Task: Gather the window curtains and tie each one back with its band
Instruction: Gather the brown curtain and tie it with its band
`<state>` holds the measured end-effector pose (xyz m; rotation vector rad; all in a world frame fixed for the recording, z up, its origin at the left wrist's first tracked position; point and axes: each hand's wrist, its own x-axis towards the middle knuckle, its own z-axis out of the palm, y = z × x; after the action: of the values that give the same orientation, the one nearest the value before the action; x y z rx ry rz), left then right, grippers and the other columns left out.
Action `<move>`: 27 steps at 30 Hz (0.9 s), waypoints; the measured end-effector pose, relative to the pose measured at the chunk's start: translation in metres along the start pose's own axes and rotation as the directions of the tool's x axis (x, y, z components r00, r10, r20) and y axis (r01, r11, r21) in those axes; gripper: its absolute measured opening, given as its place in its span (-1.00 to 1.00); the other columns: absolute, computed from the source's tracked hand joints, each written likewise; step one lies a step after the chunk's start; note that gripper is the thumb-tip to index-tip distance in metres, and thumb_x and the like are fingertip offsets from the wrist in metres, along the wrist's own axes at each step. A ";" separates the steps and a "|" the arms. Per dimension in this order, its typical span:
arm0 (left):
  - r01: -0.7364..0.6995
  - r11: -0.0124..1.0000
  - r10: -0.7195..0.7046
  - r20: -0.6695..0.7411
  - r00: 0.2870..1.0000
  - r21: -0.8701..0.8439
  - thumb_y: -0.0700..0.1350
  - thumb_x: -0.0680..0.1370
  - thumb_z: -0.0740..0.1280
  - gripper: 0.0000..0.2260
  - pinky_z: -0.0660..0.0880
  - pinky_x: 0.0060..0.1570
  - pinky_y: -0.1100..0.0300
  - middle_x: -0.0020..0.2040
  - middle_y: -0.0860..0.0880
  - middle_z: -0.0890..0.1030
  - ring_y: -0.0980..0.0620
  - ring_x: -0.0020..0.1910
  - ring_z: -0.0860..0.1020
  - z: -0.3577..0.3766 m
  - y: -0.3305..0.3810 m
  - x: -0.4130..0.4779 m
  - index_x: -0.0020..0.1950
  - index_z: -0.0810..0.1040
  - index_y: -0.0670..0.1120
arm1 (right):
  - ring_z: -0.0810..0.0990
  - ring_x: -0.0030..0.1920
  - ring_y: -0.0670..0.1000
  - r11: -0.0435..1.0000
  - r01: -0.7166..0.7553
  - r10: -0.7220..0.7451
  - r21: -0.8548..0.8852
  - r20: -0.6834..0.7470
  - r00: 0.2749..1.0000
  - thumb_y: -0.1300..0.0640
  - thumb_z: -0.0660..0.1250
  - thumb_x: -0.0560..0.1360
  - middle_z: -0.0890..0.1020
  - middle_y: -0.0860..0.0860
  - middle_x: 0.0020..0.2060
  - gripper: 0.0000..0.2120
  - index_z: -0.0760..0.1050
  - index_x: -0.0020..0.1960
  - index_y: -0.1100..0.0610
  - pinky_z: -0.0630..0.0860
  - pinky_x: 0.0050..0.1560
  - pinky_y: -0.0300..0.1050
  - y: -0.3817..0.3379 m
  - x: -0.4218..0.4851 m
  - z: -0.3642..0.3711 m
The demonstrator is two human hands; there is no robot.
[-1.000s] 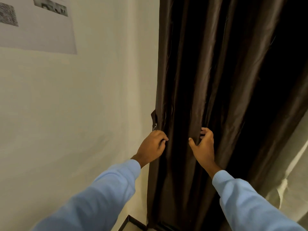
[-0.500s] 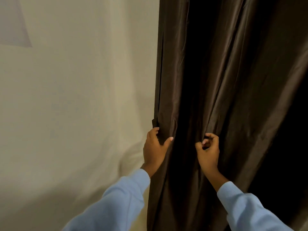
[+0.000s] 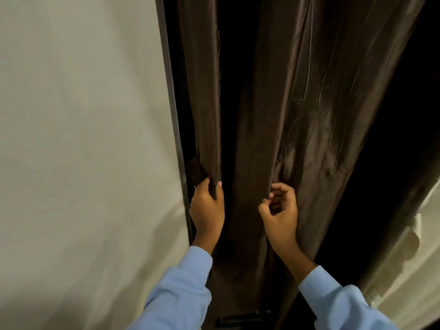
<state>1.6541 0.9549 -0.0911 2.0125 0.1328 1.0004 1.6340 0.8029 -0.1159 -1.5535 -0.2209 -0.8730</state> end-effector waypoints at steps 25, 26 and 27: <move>-0.388 0.917 0.386 -0.042 0.922 -0.088 -0.30 0.42 0.44 -0.77 0.36 -0.11 0.64 -0.25 -0.16 0.67 0.02 -0.26 0.60 -0.048 0.038 -0.049 0.06 0.62 -0.33 | 0.66 0.03 -0.11 0.995 -0.086 0.092 0.049 -0.151 0.984 0.31 0.43 0.48 0.67 -0.07 0.00 -0.74 0.64 0.07 0.01 0.58 0.04 -0.29 -0.012 -0.050 -0.031; -0.396 0.915 0.393 -0.051 0.918 -0.078 -0.33 0.41 0.43 -0.76 0.33 -0.13 0.67 -0.28 -0.16 0.66 0.01 -0.25 0.58 -0.050 0.041 -0.051 0.06 0.61 -0.35 | 0.67 0.02 -0.08 0.996 -0.064 0.071 0.062 -0.122 0.990 0.32 0.42 0.49 0.68 -0.05 -0.01 -0.72 0.64 0.09 0.01 0.59 0.02 -0.27 -0.015 -0.049 -0.031; -0.397 0.915 0.395 -0.041 0.918 -0.073 -0.36 0.40 0.44 -0.75 0.31 -0.16 0.69 -0.32 -0.15 0.64 0.03 -0.28 0.56 -0.051 0.043 -0.054 0.06 0.61 -0.36 | 0.67 0.01 -0.06 0.996 -0.047 0.054 0.074 -0.094 0.994 0.35 0.40 0.50 0.68 -0.02 -0.02 -0.71 0.63 0.11 0.04 0.59 0.01 -0.26 -0.018 -0.047 -0.032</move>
<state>1.5713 0.9376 -0.0760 1.9945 -0.3117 1.2608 1.5779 0.7932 -0.1346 -1.4410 -0.1418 -0.8885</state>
